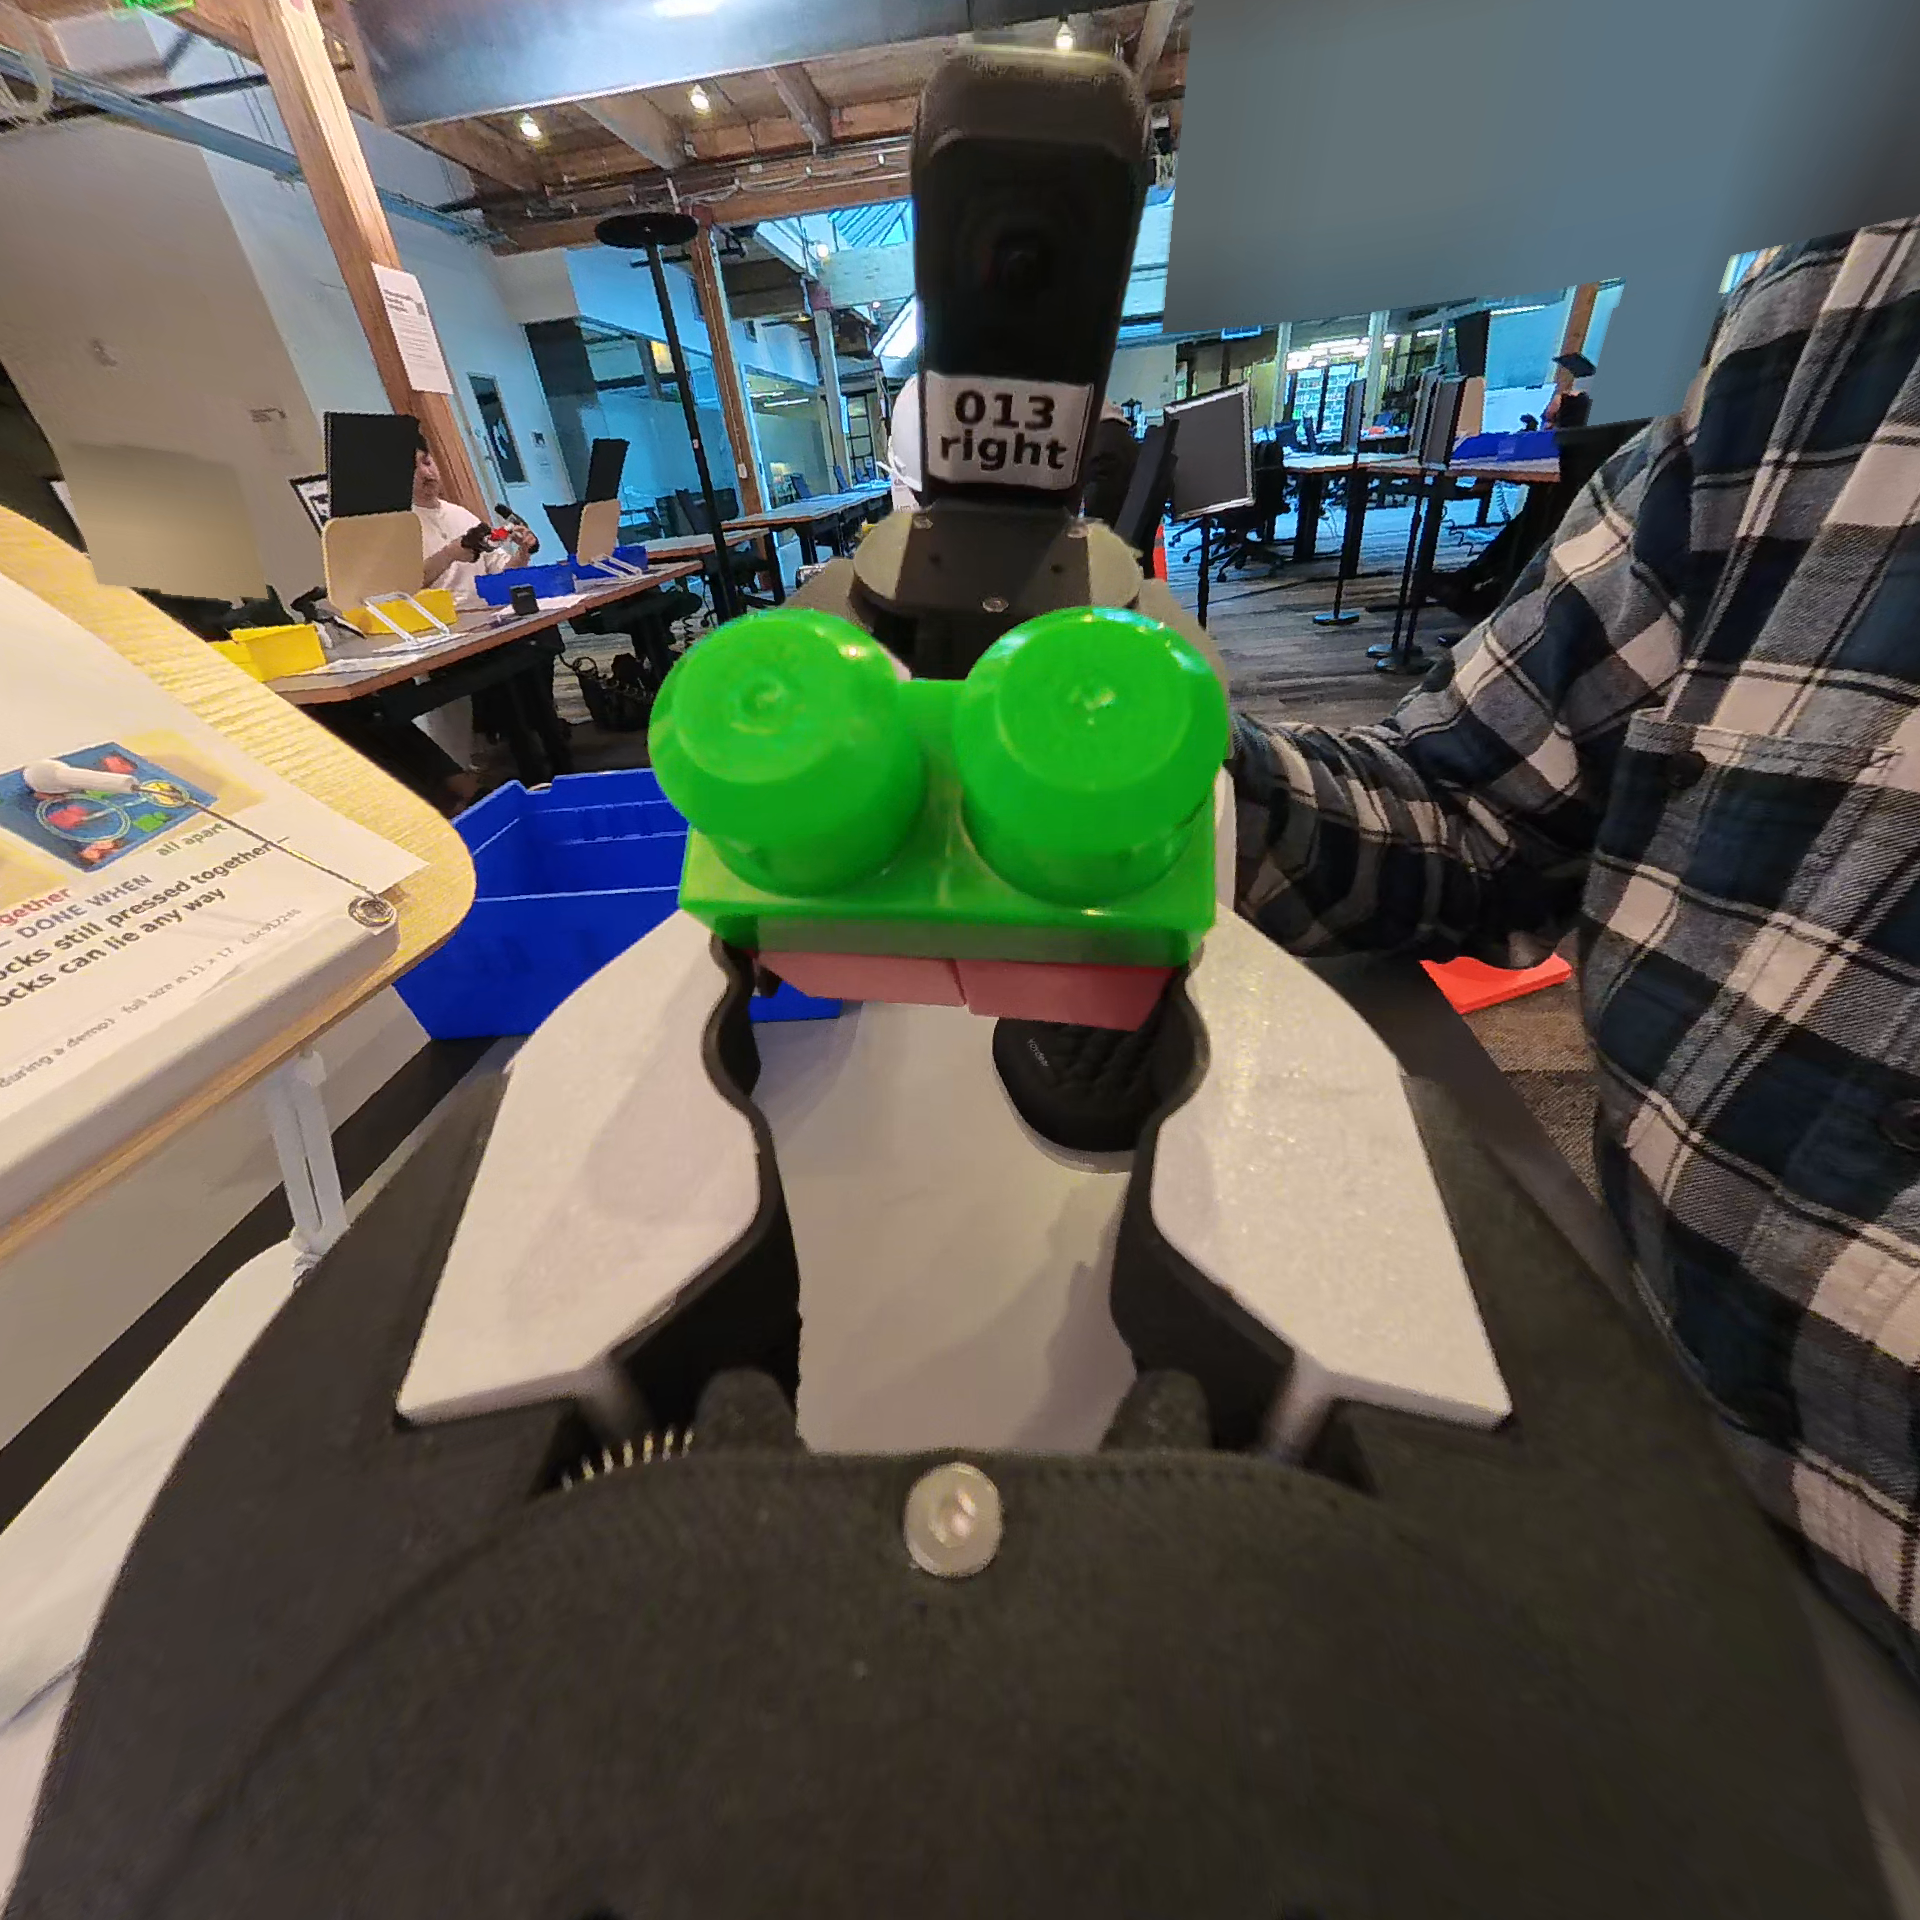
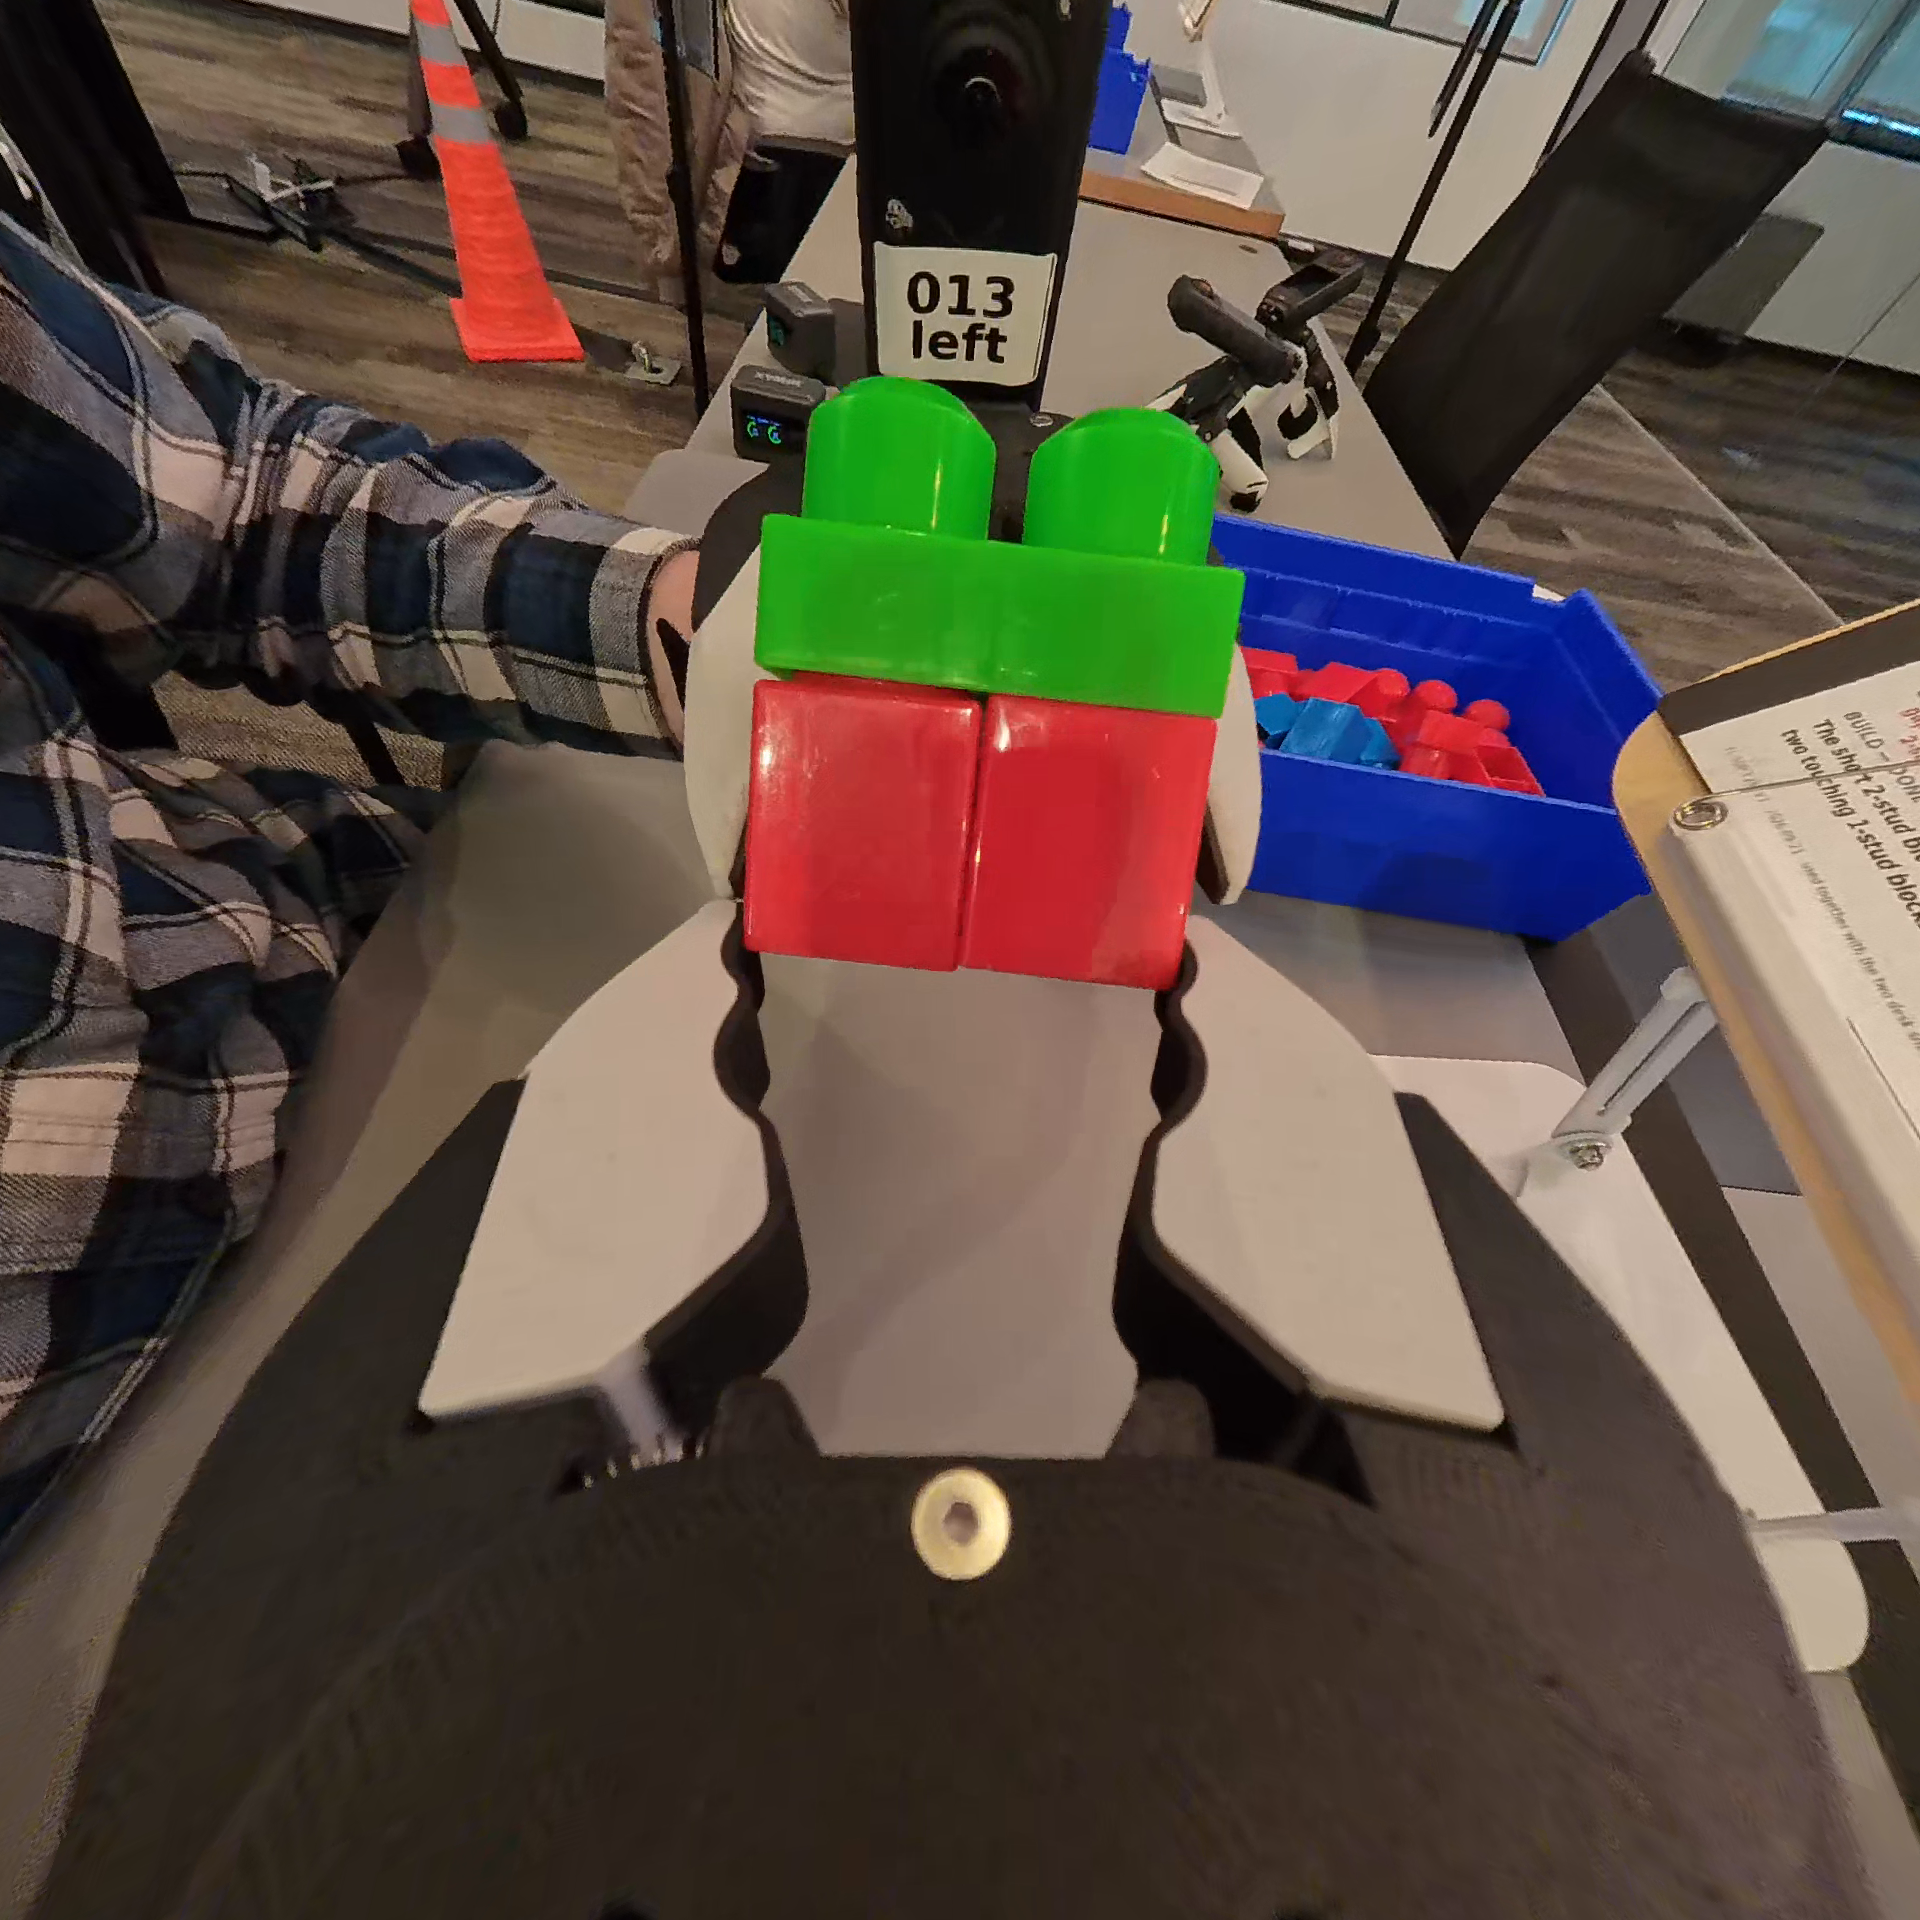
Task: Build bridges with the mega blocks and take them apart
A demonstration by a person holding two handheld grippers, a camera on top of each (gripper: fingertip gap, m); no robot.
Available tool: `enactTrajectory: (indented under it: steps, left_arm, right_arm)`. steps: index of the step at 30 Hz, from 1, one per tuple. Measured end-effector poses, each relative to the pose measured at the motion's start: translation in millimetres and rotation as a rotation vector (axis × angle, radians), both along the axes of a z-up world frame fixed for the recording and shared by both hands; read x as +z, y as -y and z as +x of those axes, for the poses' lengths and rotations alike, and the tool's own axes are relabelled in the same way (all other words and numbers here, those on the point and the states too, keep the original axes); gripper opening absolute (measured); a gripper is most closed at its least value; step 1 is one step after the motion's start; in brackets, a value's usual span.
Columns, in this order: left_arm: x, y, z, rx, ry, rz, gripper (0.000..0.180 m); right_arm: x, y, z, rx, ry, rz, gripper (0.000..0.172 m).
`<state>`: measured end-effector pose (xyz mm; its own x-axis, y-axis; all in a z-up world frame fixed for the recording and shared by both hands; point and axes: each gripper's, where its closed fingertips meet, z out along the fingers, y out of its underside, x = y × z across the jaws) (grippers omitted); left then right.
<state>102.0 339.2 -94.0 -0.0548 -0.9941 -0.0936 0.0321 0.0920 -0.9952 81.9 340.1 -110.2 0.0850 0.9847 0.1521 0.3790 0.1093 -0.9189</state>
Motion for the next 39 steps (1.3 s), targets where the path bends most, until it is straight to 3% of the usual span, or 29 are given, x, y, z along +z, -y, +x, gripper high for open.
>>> enactTrajectory:
  steps: [23, 28, 31, 34, 37, 39]
  left_arm:
    - [21, 7, -12, -0.031, 0.086, -0.027, 0.074]
    - [29, 10, -14, -0.050, 0.126, -0.054, 0.073]
    - [37, 11, -19, -0.119, 0.197, -0.154, 0.073]
    - [33, 14, -21, -0.232, 0.185, -0.259, 0.073]
    - [19, 25, -13, -0.338, 0.097, -0.312, 0.073]
    - [13, 33, -5, -0.401, 0.042, -0.324, 0.073]
  right_arm:
    - [-16, 8, 2, 0.043, -0.021, -0.070, 0.074]
    - [-8, 11, -2, 0.056, -0.086, -0.062, 0.075]
    - [-2, 9, 0, 0.024, -0.083, 0.034, 0.092]
    - [4, 8, 7, -0.007, 0.028, 0.360, 0.104]
    - [9, 25, -1, 0.098, 0.170, 0.683, 0.110]
    - [5, 33, -11, 0.181, 0.242, 0.736, 0.112]
